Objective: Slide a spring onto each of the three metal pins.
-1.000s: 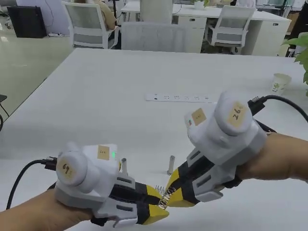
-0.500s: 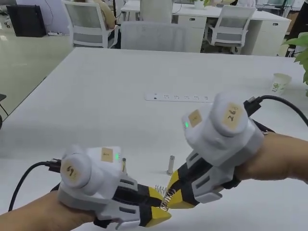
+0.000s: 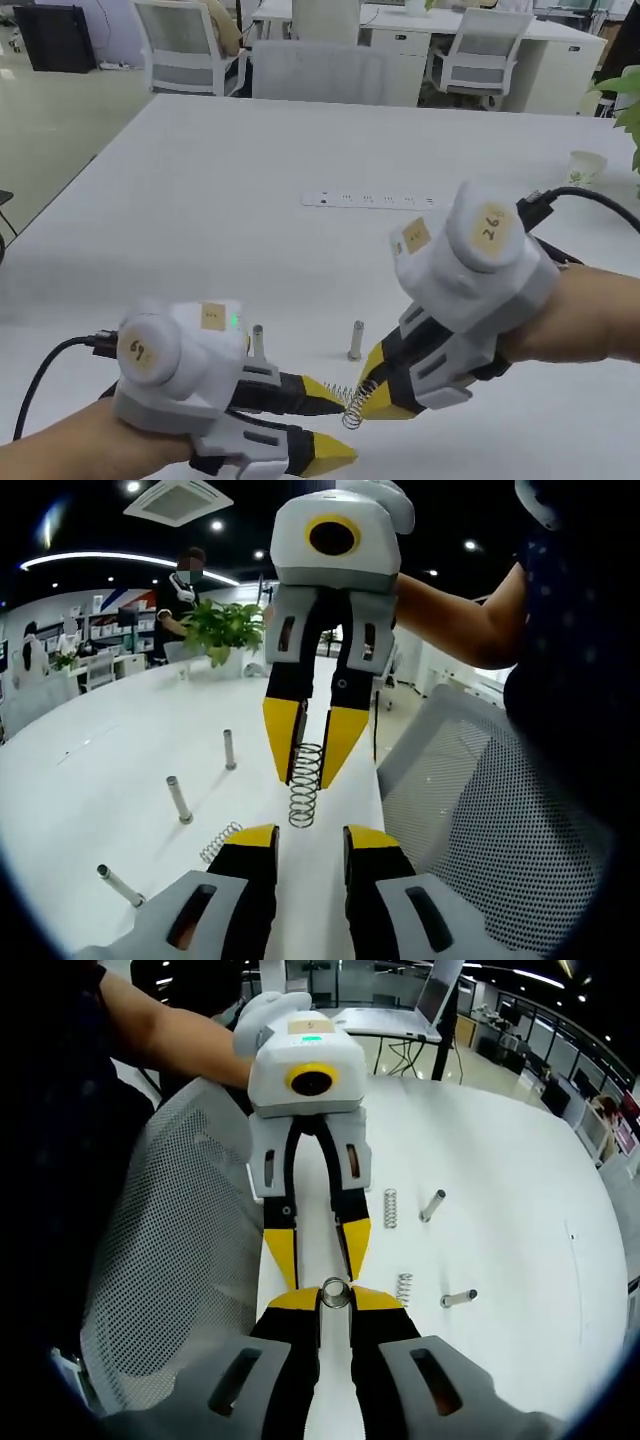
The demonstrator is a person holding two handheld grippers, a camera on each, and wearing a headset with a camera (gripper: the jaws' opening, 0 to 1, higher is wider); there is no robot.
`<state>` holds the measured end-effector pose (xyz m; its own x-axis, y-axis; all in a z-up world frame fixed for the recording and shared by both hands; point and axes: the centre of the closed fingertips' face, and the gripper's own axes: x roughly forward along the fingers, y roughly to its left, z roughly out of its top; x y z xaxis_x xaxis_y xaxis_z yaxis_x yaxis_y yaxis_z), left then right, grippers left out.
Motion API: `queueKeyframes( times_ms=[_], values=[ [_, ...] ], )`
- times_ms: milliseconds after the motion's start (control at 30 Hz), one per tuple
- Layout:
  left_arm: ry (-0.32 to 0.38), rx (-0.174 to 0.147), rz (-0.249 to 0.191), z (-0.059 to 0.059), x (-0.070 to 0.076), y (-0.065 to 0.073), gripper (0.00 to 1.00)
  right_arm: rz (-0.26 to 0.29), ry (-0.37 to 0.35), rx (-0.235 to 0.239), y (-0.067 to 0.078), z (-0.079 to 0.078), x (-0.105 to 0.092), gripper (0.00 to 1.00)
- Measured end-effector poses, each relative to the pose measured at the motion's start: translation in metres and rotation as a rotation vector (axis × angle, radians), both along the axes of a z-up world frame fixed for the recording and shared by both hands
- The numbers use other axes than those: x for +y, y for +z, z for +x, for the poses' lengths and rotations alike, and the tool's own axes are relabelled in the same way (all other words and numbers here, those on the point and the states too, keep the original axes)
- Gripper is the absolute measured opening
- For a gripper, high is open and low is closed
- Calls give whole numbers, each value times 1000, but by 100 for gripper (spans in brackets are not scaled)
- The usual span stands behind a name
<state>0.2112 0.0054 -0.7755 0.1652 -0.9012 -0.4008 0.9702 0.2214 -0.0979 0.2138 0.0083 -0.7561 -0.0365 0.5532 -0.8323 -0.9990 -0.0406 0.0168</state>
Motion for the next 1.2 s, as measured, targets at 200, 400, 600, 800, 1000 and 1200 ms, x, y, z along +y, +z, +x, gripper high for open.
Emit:
queueKeyframes(
  times_ms=[200,400,600,800,1000,1200],
  values=[
    [38,3,-16,4,10,3,29,-12,-28,-7,1,7,-11,8],
    [80,-2,-25,8,24,6,34,-19,-49,-11,0,12,-19,8],
    [131,1,-36,7,41,9,38,-24,-67,-11,0,16,-26,8],
    [208,-3,-66,11,58,15,42,-22,-86,-17,2,22,-32,8],
    [292,-2,-82,18,79,14,45,-24,-108,-20,4,28,-40,8],
    [348,-6,-85,22,96,14,48,-27,-135,-26,7,35,-49,8]
  ],
)
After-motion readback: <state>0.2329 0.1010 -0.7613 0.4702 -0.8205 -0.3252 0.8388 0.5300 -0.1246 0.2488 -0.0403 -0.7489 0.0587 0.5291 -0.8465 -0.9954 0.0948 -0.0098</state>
